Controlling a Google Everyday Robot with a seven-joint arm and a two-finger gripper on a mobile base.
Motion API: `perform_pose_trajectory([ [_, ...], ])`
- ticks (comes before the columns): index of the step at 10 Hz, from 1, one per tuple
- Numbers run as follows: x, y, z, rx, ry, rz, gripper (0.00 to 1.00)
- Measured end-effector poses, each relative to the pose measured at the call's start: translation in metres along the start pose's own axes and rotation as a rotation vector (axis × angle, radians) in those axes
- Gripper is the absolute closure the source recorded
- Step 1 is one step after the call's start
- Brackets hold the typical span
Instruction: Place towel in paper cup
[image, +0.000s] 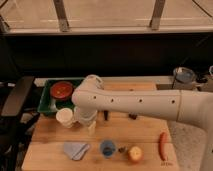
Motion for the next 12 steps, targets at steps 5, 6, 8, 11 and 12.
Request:
perform_pose_trajectory([
  [5,-0.038,-0.006,0.051,-0.031,-0.062,-0.101,0.35],
  [6,-0.042,-0.005,0.061,-0.036,-0.067,-0.112,0.35],
  [8,-0.047,-0.001,0.079,-0.045,-0.078,-0.126,0.35],
  [11,-0.048,0.008,0.111,-0.071,-0.101,-0.122,0.35],
  [12,-0.048,0.011,0.122,-0.082,-0.113,-0.116,0.35],
])
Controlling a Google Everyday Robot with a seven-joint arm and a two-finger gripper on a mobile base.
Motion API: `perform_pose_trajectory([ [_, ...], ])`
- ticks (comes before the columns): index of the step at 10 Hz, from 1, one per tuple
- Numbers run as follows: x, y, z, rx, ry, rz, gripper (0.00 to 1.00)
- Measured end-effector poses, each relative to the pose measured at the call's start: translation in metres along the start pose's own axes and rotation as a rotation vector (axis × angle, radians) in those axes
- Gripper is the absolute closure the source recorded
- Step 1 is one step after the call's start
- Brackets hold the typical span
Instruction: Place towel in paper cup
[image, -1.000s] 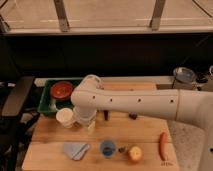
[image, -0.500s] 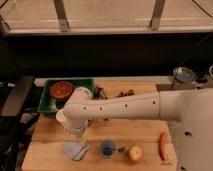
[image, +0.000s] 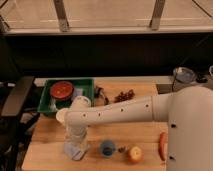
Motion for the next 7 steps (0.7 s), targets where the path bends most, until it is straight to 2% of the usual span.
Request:
perform_pose_trajectory([
  [4,0.006,0.013,0.023,0.009,-0.041,0.037,0.36],
  [5,0.006,0.014,0.023,0.011,-0.042,0.041,0.42],
  [7,0.006,0.014,0.019,0.018,-0.031,0.041,0.64],
])
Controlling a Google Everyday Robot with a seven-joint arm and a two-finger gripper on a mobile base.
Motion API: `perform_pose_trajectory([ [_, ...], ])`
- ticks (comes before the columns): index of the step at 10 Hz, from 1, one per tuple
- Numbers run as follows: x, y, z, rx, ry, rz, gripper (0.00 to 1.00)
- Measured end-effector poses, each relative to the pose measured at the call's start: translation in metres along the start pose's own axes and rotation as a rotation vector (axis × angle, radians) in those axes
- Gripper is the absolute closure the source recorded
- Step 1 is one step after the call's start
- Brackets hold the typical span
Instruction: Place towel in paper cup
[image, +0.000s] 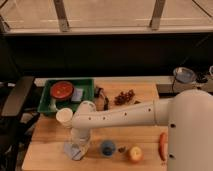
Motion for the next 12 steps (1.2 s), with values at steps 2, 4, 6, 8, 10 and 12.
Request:
perform_pose_trajectory([
  [2,-0.001,-0.001,-0.002,0.002,0.002,-0.001,0.85],
  [4,0.0,-0.001,-0.001,0.007,-0.005,0.006,0.99],
  [6,0.001,-0.001,-0.002,0.013,-0.008,0.011,1.0],
  [8,0.0,-0.003,-0.01,0.019,0.008,0.014,0.96],
  [10,-0.005,-0.008,-0.026,0.021,0.05,0.006,0.77],
  [12,-0.007,-0.012,-0.034,0.018,0.074,-0.007,0.57],
])
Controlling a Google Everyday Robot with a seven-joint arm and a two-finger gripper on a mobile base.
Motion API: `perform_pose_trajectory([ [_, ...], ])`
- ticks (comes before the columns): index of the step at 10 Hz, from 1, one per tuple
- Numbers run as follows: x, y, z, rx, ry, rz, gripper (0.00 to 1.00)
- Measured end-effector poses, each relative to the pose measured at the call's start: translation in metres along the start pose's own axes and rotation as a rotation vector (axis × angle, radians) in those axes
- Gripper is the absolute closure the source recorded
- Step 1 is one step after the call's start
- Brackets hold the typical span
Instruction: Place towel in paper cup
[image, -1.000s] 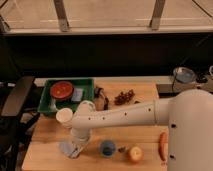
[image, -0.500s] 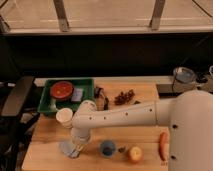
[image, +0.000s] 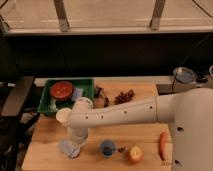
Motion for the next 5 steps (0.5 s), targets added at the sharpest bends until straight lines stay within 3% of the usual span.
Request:
perform_pose_trajectory([
  [3,-0.0032,-0.0042,0.0048,-0.012,-0.002,-0.016,0.28],
  [5,-0.0035,-0.0045,0.0072,-0.014,-0.004,-0.019,0.2],
])
